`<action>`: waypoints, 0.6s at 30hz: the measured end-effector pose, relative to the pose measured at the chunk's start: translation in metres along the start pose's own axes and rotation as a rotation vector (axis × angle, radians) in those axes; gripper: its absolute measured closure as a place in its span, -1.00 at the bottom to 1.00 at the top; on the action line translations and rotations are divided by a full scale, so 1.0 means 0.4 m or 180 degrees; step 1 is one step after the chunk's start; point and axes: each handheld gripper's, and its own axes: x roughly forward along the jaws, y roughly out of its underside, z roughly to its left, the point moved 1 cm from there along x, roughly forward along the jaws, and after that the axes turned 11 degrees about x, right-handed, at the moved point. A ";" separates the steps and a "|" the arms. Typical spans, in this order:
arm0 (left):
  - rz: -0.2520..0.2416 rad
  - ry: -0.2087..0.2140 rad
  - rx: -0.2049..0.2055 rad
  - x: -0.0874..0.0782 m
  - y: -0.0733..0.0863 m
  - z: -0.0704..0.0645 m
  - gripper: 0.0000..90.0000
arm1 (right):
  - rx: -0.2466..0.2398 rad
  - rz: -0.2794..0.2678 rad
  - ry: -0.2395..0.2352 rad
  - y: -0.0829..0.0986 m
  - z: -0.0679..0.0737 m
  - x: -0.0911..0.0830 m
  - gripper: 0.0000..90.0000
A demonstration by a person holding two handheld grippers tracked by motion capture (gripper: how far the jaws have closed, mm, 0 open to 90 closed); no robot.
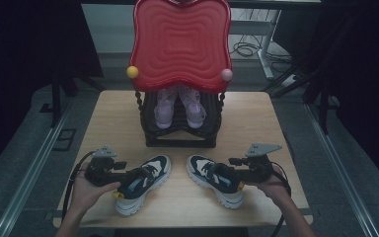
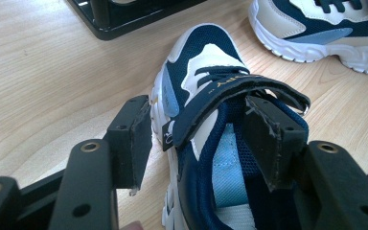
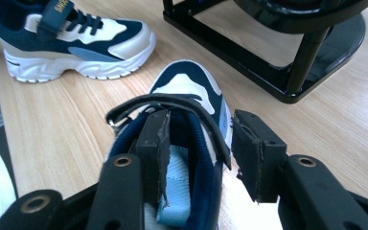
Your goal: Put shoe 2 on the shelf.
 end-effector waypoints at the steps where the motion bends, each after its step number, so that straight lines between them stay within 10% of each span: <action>1: 0.0000 0.0005 0.0000 0.003 -0.001 0.000 -0.02 | 0.0003 0.0013 0.0002 -0.002 -0.004 0.004 0.28; 18: 0.0172 0.0082 0.0061 0.033 -0.007 0.003 0.01 | -0.0076 0.0373 -0.0004 -0.031 -0.016 0.049 0.31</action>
